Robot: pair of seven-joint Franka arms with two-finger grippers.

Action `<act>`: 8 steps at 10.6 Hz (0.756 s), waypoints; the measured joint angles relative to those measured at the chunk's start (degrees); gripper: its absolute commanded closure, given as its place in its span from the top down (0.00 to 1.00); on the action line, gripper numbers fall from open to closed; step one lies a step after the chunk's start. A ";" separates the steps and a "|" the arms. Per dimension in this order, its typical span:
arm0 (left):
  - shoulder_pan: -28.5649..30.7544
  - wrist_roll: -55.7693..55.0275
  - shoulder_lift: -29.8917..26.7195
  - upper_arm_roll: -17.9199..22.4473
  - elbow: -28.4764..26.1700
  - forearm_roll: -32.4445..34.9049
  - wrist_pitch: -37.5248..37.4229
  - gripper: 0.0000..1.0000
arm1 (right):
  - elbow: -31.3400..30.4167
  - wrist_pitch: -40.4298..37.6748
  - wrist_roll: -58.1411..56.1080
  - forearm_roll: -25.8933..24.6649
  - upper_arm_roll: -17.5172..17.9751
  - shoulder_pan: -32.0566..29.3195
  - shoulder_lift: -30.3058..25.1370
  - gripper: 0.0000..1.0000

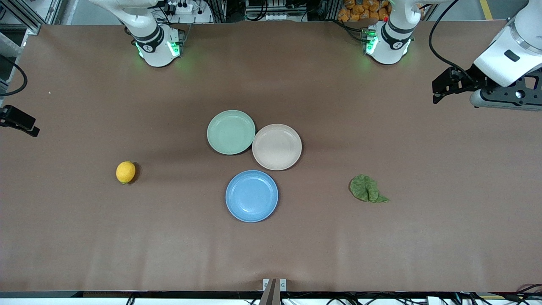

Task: Place lemon and lettuce in plates

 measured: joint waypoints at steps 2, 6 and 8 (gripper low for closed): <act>0.00 0.00 0.08 0.00 -0.01 -0.17 0.00 1.00 | -0.02 -0.01 0.00 0.00 0.00 0.00 0.00 1.00; -0.01 0.00 0.51 0.00 -0.01 -0.35 0.00 1.00 | -0.04 -0.02 0.00 0.00 0.00 0.00 0.03 1.00; -0.05 0.00 0.55 -0.06 -0.01 -0.37 0.00 1.00 | -0.07 -0.02 0.00 0.00 0.00 0.00 0.07 1.00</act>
